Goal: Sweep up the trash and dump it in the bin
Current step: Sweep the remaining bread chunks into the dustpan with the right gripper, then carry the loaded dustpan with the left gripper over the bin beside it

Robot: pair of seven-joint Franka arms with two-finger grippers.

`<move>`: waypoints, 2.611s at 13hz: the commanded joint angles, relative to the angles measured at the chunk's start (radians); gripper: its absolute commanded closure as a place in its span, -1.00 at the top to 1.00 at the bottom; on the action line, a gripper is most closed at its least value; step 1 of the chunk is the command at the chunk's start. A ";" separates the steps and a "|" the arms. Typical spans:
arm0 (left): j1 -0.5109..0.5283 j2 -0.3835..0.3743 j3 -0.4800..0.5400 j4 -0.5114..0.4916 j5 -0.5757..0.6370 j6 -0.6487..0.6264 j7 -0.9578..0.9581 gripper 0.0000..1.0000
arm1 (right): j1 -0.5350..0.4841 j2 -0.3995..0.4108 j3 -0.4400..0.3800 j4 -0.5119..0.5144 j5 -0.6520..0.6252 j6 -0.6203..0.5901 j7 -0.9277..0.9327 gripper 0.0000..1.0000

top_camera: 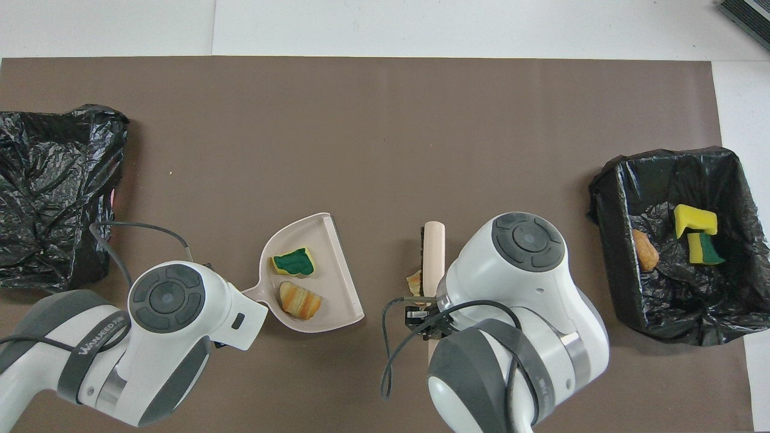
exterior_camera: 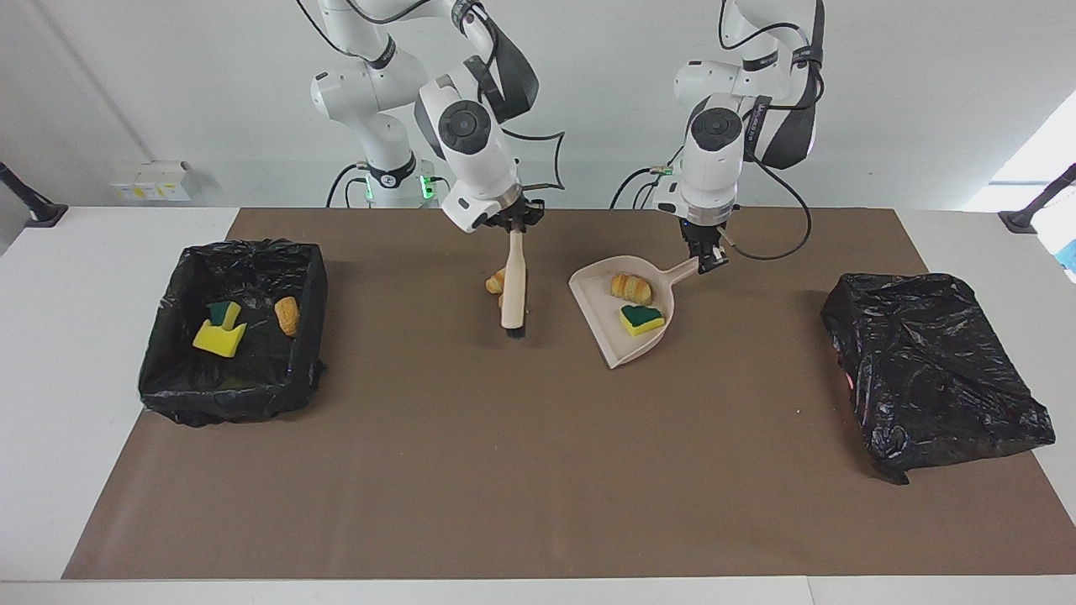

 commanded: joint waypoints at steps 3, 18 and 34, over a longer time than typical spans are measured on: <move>-0.026 -0.018 0.006 -0.030 -0.009 0.019 0.025 -1.00 | 0.049 -0.190 0.020 -0.253 -0.064 0.052 0.249 -1.00; -0.029 -0.016 0.011 -0.033 -0.059 0.019 0.009 -1.00 | 0.233 0.152 0.024 -0.075 -0.055 0.344 -0.037 -1.00; 0.083 -0.022 0.020 0.006 -0.213 0.068 0.023 -1.00 | 0.080 -0.009 0.030 0.059 -0.131 -0.040 -0.121 -1.00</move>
